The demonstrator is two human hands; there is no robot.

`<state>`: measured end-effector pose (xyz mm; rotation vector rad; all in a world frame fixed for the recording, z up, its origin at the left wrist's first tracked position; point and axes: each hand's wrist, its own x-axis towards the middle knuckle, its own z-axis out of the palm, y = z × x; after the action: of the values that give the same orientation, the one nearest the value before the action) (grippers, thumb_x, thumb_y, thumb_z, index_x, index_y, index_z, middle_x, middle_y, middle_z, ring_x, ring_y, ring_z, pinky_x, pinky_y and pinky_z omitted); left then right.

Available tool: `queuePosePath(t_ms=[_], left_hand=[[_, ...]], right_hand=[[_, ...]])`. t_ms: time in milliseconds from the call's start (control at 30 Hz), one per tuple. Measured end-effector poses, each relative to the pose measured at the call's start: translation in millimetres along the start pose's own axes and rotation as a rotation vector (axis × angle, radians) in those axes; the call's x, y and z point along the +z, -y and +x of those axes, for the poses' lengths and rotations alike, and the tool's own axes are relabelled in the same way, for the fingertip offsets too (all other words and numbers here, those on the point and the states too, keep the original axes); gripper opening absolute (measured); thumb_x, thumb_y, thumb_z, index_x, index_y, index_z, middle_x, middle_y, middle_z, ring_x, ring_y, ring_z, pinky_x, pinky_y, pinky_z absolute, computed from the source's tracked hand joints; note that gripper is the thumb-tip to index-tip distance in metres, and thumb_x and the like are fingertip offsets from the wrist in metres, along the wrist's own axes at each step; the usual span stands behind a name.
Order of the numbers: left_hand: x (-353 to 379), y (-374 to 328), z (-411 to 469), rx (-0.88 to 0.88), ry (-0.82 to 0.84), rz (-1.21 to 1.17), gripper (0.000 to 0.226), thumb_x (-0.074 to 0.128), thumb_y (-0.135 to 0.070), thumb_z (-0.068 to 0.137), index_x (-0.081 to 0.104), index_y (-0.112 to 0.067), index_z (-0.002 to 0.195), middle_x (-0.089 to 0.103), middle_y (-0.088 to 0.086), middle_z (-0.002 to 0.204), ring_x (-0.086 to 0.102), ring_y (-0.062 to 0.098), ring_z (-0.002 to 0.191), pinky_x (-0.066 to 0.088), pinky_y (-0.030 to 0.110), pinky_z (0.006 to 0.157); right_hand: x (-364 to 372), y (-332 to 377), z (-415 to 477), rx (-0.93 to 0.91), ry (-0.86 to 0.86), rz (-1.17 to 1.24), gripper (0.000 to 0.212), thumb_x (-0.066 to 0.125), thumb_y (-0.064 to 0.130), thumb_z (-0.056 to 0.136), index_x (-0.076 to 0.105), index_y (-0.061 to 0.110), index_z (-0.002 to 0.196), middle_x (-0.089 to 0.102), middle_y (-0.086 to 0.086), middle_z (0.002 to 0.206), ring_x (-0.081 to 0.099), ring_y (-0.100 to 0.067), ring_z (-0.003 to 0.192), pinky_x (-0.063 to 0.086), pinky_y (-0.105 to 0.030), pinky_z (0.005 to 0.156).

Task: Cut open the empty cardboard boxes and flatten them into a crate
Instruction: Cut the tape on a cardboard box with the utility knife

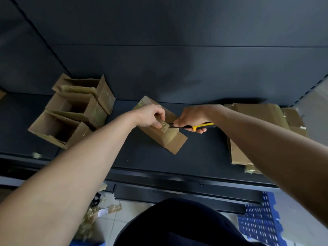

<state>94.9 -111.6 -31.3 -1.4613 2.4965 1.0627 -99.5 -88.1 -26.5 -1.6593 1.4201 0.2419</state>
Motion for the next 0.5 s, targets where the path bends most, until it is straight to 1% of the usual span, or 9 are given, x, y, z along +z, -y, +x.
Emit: queuePosePath(t_ms=[100, 133, 233, 267, 333, 400, 500], left_hand=[[3, -6, 2, 0.013, -0.005, 0.001, 0.025, 0.073, -0.009, 0.077, 0.057, -0.027, 0.071, 0.049, -0.013, 0.085, 0.046, 0.007, 0.080, 0.033, 0.021, 0.065], [2, -5, 1, 0.013, -0.006, 0.003, 0.024, 0.072, -0.009, 0.077, 0.057, -0.027, 0.072, 0.049, -0.012, 0.086, 0.046, 0.007, 0.080, 0.033, 0.021, 0.066], [-6, 5, -5, -0.026, -0.068, -0.011, 0.020, 0.070, -0.012, 0.081, 0.055, -0.025, 0.076, 0.050, -0.010, 0.089, 0.046, 0.009, 0.084, 0.032, 0.021, 0.066], [-10, 7, -7, -0.042, -0.088, -0.017, 0.020, 0.070, -0.012, 0.081, 0.055, -0.024, 0.075, 0.051, -0.009, 0.088, 0.046, 0.009, 0.083, 0.033, 0.022, 0.065], [-14, 8, -10, -0.063, -0.104, -0.022, 0.018, 0.071, -0.014, 0.081, 0.057, -0.025, 0.075, 0.052, -0.009, 0.086, 0.047, 0.009, 0.081, 0.035, 0.024, 0.066], [-13, 7, -11, -0.057, -0.117, -0.029, 0.015, 0.071, -0.013, 0.081, 0.059, -0.022, 0.077, 0.054, -0.008, 0.086, 0.048, 0.009, 0.081, 0.036, 0.023, 0.065], [-10, 7, -13, -0.036, -0.174, -0.038, 0.015, 0.071, -0.012, 0.080, 0.059, -0.020, 0.076, 0.055, -0.007, 0.084, 0.050, 0.010, 0.081, 0.036, 0.024, 0.066]], right_hand=[[10, 0, 2, 0.011, -0.064, 0.071, 0.045, 0.050, 0.045, 0.091, 0.053, 0.010, 0.064, 0.053, -0.009, 0.052, 0.052, -0.022, 0.039, 0.045, -0.026, 0.044], [12, 1, 2, 0.012, -0.043, 0.092, 0.045, 0.050, 0.046, 0.092, 0.053, 0.010, 0.065, 0.054, -0.010, 0.054, 0.052, -0.022, 0.040, 0.045, -0.026, 0.045], [5, -8, -10, 0.061, 0.148, 0.088, 0.048, 0.046, 0.046, 0.096, 0.053, 0.008, 0.066, 0.058, -0.012, 0.060, 0.051, -0.022, 0.042, 0.044, -0.025, 0.044], [-1, -13, -16, 0.089, 0.138, 0.081, 0.050, 0.044, 0.046, 0.097, 0.055, 0.008, 0.067, 0.061, -0.011, 0.063, 0.052, -0.021, 0.044, 0.044, -0.025, 0.045], [-11, -19, -23, 0.132, 0.047, 0.117, 0.053, 0.037, 0.045, 0.100, 0.061, 0.006, 0.075, 0.067, -0.011, 0.069, 0.054, -0.021, 0.050, 0.046, -0.027, 0.050], [-10, -17, -27, 0.124, -0.020, 0.167, 0.052, 0.034, 0.041, 0.102, 0.066, 0.004, 0.085, 0.065, -0.010, 0.071, 0.052, -0.020, 0.056, 0.045, -0.029, 0.054], [4, -8, -26, 0.063, -0.120, 0.144, 0.038, 0.043, 0.029, 0.100, 0.066, 0.001, 0.091, 0.054, -0.007, 0.073, 0.048, -0.019, 0.062, 0.041, -0.028, 0.059]])
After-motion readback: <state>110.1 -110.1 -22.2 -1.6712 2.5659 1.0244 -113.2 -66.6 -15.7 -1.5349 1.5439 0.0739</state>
